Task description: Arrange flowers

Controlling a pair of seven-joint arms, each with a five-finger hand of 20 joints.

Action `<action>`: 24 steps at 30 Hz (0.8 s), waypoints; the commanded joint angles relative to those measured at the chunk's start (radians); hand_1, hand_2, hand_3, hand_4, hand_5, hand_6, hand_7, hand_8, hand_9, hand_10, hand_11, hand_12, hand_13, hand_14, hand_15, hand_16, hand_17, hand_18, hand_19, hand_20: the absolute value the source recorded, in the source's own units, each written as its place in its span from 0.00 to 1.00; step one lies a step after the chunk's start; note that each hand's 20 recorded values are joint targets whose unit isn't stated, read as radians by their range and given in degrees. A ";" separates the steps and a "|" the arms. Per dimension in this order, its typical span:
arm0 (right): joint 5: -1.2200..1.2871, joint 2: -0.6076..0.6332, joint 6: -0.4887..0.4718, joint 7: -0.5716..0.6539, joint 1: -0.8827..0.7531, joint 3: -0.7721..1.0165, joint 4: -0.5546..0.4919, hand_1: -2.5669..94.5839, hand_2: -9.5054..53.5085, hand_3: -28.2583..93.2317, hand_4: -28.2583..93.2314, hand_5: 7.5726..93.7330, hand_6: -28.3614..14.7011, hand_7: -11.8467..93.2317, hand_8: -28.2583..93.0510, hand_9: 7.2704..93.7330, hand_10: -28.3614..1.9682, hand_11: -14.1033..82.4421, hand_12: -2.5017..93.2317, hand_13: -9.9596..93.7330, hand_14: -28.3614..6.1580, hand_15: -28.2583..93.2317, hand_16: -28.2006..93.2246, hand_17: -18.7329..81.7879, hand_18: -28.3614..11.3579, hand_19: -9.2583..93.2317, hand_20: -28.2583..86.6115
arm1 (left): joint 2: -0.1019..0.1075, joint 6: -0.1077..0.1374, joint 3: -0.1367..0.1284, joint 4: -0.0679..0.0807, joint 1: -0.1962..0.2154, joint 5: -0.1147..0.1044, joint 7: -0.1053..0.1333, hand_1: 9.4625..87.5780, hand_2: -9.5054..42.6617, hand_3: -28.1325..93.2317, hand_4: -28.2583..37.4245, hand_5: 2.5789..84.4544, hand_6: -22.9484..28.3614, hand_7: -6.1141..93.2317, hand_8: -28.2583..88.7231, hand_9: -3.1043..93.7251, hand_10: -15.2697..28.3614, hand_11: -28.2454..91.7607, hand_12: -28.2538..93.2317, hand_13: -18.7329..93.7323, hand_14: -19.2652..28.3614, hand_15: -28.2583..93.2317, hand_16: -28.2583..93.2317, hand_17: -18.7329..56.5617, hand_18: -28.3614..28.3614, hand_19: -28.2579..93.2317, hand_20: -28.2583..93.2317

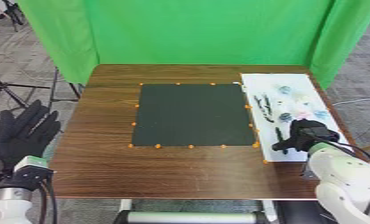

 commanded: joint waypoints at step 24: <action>0.081 -0.046 -0.296 -0.013 0.075 -0.282 0.138 0.49 0.00 0.82 0.03 0.80 0.64 0.48 0.37 0.86 0.55 0.61 0.45 0.85 0.53 0.77 0.53 0.65 0.16 1.00 0.64 | -0.021 -0.011 0.020 0.008 -0.011 -0.002 -0.041 0.24 0.53 0.78 0.00 0.45 0.60 0.20 0.16 0.36 0.66 0.47 0.30 0.38 0.72 0.59 0.14 0.17 0.72 0.52 0.31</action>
